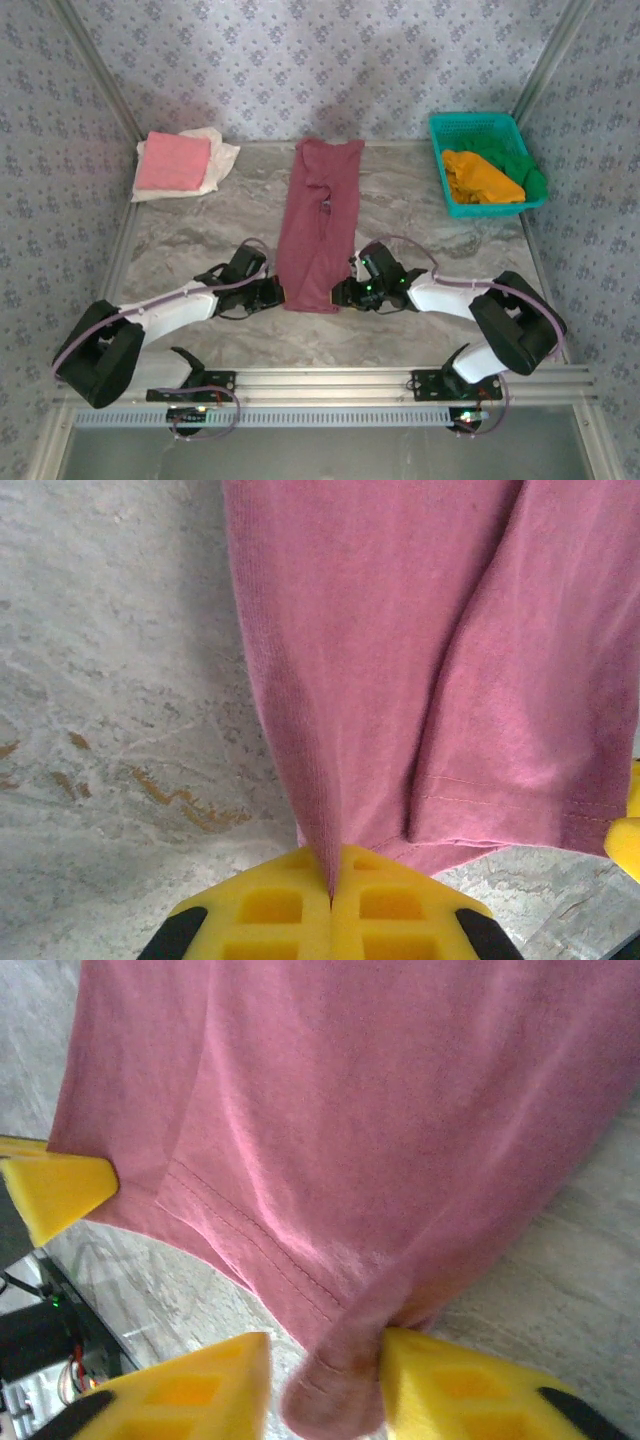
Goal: Fold and stack the t-shirts
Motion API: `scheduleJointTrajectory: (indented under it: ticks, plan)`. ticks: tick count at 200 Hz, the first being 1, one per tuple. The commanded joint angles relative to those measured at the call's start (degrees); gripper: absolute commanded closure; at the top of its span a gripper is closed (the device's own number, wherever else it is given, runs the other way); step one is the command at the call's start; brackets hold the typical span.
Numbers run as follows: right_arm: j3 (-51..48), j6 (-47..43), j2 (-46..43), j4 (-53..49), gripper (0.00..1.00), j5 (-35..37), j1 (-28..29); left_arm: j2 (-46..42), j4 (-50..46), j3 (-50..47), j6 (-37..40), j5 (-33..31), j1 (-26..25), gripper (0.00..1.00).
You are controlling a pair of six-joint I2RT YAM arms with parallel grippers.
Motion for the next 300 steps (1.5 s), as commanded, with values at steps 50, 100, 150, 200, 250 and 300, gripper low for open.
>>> scheduleJointTrajectory:
  ticks: [50,100,150,200,250,300]
  plan:
    - [-1.2,2.0,-1.1,-3.0,1.00,3.1,0.3,-3.8,4.0,-4.1,-1.7,-0.5,-0.6,1.00]
    - [-9.2,3.4,-13.5,-7.7,1.00,4.6,5.4,-15.9,1.9,-10.4,-4.7,-2.7,-11.1,1.00]
    - [-12.9,6.9,-33.5,-20.7,1.00,11.4,7.3,-34.3,-5.6,-14.4,-11.8,-10.3,-20.2,1.00]
    - [4.7,-2.9,-26.3,-28.1,1.00,9.6,-2.7,-23.8,-4.8,1.5,-3.0,-2.1,-7.8,1.00]
    - [15.9,-9.4,-13.3,-24.6,1.00,7.9,-10.2,-6.6,4.5,8.9,2.3,3.3,2.9,1.00]
    - [28.1,-17.5,1.7,-23.3,1.00,5.7,-15.7,7.5,2.9,21.6,11.0,6.0,10.2,1.00]
